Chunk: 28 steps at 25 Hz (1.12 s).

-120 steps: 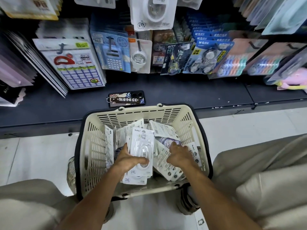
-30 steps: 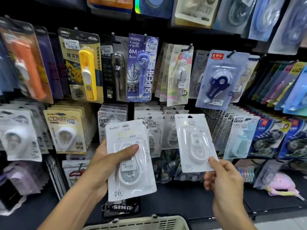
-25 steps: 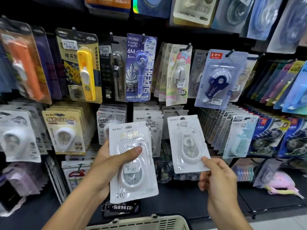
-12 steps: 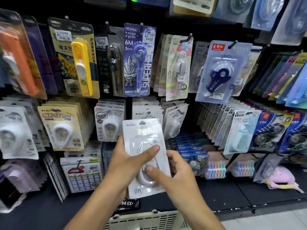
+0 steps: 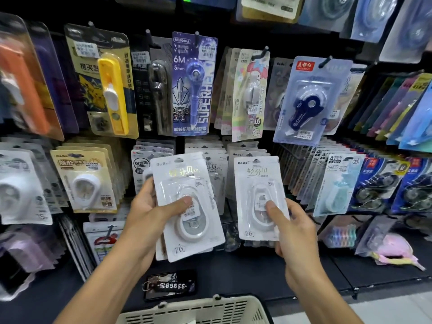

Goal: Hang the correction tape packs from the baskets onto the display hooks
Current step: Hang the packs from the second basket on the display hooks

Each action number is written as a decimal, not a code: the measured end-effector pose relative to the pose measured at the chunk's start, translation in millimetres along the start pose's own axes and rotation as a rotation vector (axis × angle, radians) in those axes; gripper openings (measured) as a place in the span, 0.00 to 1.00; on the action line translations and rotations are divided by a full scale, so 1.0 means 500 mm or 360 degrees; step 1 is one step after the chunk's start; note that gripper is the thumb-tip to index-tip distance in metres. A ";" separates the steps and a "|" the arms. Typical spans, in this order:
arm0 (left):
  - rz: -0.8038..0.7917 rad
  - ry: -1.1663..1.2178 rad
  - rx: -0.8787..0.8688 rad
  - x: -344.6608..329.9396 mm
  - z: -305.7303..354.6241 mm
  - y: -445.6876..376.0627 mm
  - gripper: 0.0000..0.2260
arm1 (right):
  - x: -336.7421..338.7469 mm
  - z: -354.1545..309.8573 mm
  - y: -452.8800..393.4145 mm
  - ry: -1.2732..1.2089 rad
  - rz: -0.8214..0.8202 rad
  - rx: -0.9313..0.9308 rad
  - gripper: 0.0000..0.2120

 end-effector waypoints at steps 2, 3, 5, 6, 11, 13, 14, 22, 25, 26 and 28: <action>0.0005 0.0015 -0.0026 0.001 0.006 0.000 0.30 | -0.003 -0.004 -0.004 -0.0091 -0.0021 -0.0036 0.08; -0.0003 0.0015 -0.0025 0.000 0.007 0.002 0.30 | -0.002 -0.007 -0.008 -0.0108 -0.0019 -0.0063 0.10; -0.0008 0.0013 -0.0007 0.001 0.006 0.004 0.29 | 0.005 -0.010 -0.014 -0.0131 0.0024 -0.0092 0.19; -0.0006 0.0019 -0.0006 0.003 0.006 0.004 0.30 | 0.009 -0.008 -0.015 -0.0189 0.0029 -0.0106 0.24; -0.0007 0.0061 0.0031 -0.021 -0.012 0.014 0.33 | -0.033 0.029 0.031 0.0057 -0.0503 -0.0054 0.27; -0.0079 0.0023 0.0088 -0.041 -0.024 0.024 0.32 | -0.072 0.039 0.057 0.0099 -0.0824 0.0000 0.25; -0.0117 0.0022 0.0100 -0.046 -0.027 0.026 0.29 | -0.085 0.038 0.065 0.0090 -0.0848 0.0053 0.22; 0.0130 0.0038 0.0080 -0.012 0.005 0.011 0.14 | -0.007 0.000 -0.006 0.0061 -0.0186 0.0066 0.16; 0.0206 0.0087 0.0092 -0.004 0.013 0.007 0.12 | 0.012 0.007 -0.008 0.0014 -0.0192 -0.0023 0.18; 0.0214 0.0105 0.0097 -0.006 0.015 0.006 0.12 | 0.016 0.005 -0.008 0.0014 -0.0215 -0.0063 0.19; 0.0199 0.0104 0.0095 -0.009 0.016 0.007 0.12 | 0.022 0.001 -0.012 -0.0051 -0.0236 -0.0120 0.25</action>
Point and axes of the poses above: each hand's wrist, its own y-axis away from the middle knuckle, its own x-axis out of the back of the hand, z = x × y, the point moved 1 cm from there along -y, towards the middle knuckle, and after that the axes turned 2 degrees about -z, right-handed, at the moved point
